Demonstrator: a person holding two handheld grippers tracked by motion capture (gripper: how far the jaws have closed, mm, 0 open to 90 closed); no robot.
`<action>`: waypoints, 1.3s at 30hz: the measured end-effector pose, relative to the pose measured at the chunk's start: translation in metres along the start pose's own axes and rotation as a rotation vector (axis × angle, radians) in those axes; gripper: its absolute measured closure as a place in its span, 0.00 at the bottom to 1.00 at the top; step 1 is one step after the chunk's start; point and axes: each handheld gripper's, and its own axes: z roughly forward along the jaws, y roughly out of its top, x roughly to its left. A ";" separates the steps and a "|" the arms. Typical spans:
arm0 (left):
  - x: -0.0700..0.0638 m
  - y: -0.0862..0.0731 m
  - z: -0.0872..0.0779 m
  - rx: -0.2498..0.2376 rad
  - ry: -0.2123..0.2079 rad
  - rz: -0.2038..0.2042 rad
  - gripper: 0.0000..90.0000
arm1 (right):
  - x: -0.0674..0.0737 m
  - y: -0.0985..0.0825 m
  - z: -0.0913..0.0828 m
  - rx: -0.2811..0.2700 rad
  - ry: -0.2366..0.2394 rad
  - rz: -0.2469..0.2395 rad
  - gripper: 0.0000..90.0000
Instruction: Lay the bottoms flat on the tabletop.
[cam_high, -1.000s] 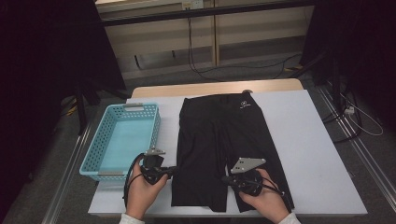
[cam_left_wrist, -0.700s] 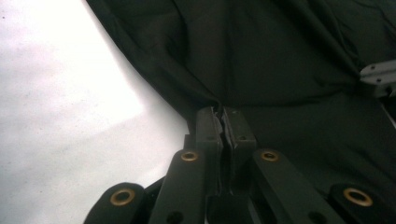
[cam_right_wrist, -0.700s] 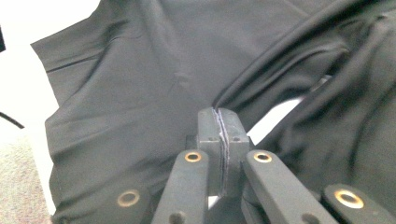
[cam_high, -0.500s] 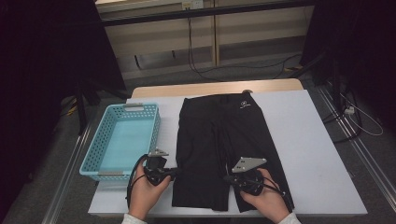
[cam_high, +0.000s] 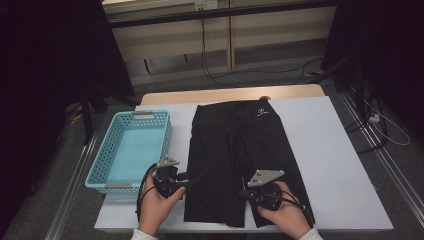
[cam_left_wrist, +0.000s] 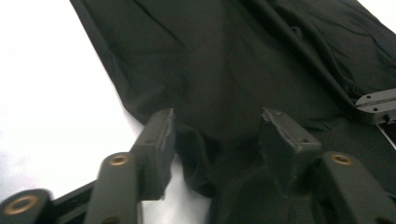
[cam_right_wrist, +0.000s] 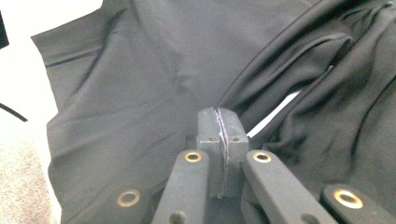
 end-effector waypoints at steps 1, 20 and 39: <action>0.000 0.000 0.000 0.002 0.006 0.000 0.52 | 0.000 0.000 -0.001 -0.004 0.004 0.001 0.96; 0.000 -0.002 0.007 -0.010 0.048 0.017 0.32 | -0.037 0.000 -0.039 -0.135 -0.144 0.063 0.38; -0.002 -0.008 0.019 0.038 0.156 0.070 0.48 | -0.039 -0.002 -0.040 -0.149 -0.133 0.059 0.33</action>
